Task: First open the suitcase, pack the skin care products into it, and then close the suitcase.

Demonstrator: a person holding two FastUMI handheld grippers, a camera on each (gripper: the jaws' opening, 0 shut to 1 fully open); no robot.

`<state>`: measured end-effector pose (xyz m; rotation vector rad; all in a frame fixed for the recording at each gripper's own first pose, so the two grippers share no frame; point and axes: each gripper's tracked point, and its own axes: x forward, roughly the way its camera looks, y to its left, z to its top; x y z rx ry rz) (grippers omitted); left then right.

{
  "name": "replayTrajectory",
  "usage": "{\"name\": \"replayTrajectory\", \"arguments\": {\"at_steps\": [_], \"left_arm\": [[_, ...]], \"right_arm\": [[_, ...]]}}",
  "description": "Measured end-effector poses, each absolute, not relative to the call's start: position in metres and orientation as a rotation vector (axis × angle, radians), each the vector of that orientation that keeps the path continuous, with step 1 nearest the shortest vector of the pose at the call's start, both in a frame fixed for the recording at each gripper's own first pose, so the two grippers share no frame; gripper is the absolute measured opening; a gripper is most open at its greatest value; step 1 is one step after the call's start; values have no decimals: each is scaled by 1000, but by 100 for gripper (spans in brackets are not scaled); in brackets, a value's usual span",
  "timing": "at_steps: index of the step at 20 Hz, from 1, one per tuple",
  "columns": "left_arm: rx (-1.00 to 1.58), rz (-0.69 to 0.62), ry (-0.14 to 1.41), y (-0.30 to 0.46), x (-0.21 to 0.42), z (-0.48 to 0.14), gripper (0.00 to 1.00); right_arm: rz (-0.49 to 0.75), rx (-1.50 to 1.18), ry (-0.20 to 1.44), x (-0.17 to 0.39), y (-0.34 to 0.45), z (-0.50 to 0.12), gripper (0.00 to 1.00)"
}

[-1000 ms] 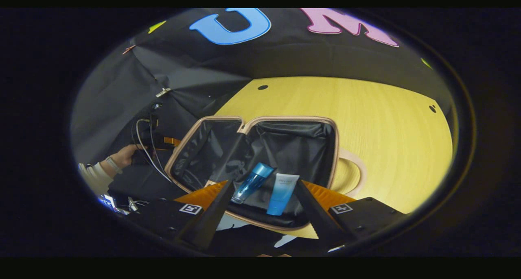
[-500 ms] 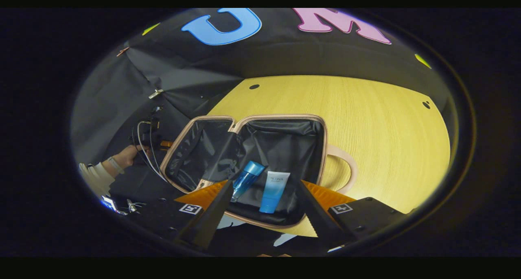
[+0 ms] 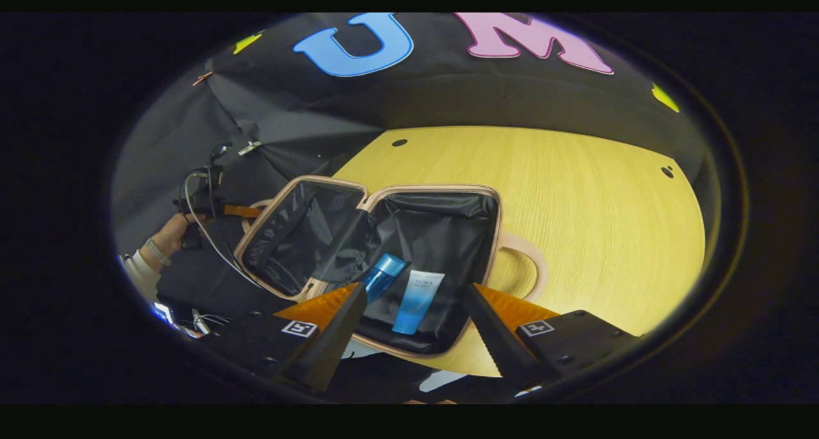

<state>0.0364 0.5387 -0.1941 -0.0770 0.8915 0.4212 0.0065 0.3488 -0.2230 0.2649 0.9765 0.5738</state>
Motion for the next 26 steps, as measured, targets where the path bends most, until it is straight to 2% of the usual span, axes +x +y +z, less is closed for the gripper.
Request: {"name": "replayTrajectory", "arguments": {"at_steps": [2, 3, 7, 9, 14, 20, 26], "left_arm": [[-65, 413, 822, 518, 40, -160, 16], [-56, 405, 789, 510, 40, -143, 12], [-5, 359, 692, 459, 43, -81, 11], [7, 322, 651, 416, 47, -56, 11], [42, 198, 594, 303, 63, -22, 11], [-19, 16, 639, 165, 82, -44, 11], [-54, -147, 806, 44, 92, -141, 10]], "right_arm": [[594, 246, 953, 1, 337, -220, 98], [603, 237, 938, 0, 330, -218, 98], [641, 241, 894, -13, 299, -208, 98], [646, 231, 870, -17, 276, -205, 100], [622, 237, 840, -29, 210, -201, 98], [551, 270, 839, -41, 138, -211, 98], [471, 301, 846, -47, 88, -220, 98]]}}
